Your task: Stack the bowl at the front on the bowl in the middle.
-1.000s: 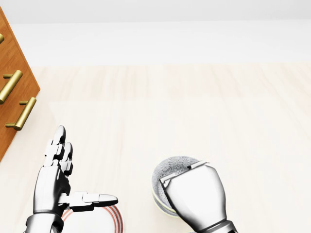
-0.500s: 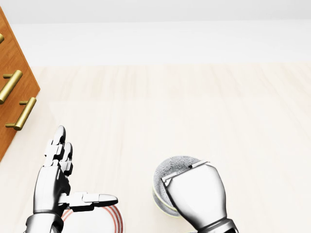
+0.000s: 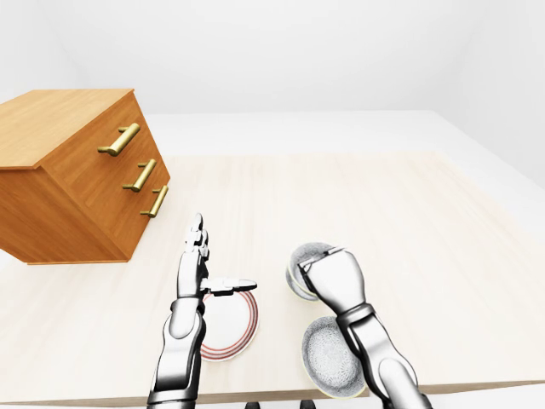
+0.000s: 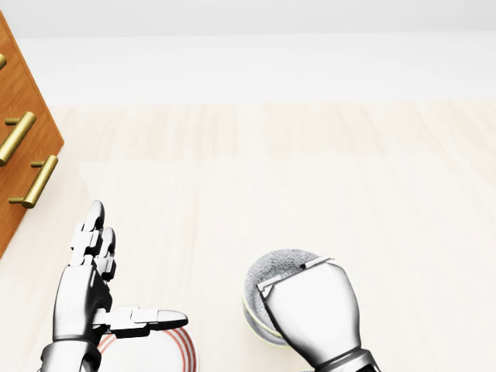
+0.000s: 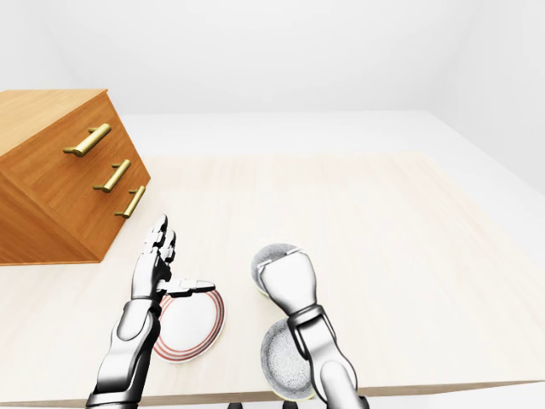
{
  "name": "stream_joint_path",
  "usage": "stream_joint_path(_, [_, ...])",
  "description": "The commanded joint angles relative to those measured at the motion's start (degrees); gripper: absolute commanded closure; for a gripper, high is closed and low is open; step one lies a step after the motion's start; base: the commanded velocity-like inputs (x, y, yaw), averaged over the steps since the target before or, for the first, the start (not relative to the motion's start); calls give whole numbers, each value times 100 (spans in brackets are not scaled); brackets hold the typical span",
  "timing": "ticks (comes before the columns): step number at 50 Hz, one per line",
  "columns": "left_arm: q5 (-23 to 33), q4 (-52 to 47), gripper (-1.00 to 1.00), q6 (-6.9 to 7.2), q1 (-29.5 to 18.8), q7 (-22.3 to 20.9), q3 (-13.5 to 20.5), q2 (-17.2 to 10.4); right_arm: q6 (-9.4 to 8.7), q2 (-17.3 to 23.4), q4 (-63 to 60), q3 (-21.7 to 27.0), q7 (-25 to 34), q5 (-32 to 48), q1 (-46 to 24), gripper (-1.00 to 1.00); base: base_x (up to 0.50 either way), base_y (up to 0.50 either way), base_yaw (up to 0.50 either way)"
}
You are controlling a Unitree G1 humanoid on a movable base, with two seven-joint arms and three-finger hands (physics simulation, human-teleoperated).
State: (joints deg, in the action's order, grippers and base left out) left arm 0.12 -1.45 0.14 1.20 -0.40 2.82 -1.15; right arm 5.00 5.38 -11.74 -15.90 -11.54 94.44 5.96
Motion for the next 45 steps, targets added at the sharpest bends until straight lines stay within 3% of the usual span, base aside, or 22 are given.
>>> stream_joint_path(1, [-3, -12, -100, 9, 3, 0, 0, 1, 0, -8, -10, -14, -112, -6, -4, 100, 0, 0, 0])
stream_joint_path(7, [-12, -49, -100, 65, -3, 6, -2, 5, 0, -4, 117, 26, -158, -25, -67, 100, 0, 0, 0])
stream_joint_path(10, [-18, 24, -100, 7, -16, 0, 6, 0, 0, 1, 259, 56, -229, -32, -112, 100, 0, 0, 0])
stream_joint_path(19, [-31, 27, -100, 8, -18, -9, 14, -7, 0, -11, 480, 100, -365, -16, -195, 100, 0, 0, 0])
stream_joint_path(30, [-31, -28, -100, 54, -13, -15, 21, -9, 0, -6, 136, 100, -168, -48, -124, 100, 0, 0, 0])
stream_joint_path(31, [-27, -105, -100, 118, -1, -10, 14, -7, 0, -2, 107, 104, -159, -75, -104, 62, 0, 0, 0])
stream_joint_path(32, [-29, -119, -100, 130, 1, -10, 14, -6, 0, 1, 81, 102, -145, -82, -87, -53, 0, 0, 0])
stream_joint_path(33, [-32, -95, -100, 111, -2, -15, 20, -8, 0, -1, -27, 96, -59, -111, -55, -100, 0, 0, 0])
stream_joint_path(45, [-22, -62, -100, 81, -9, -7, 15, -2, 0, 56, -522, 273, 409, -418, 46, -100, 0, 0, 0])
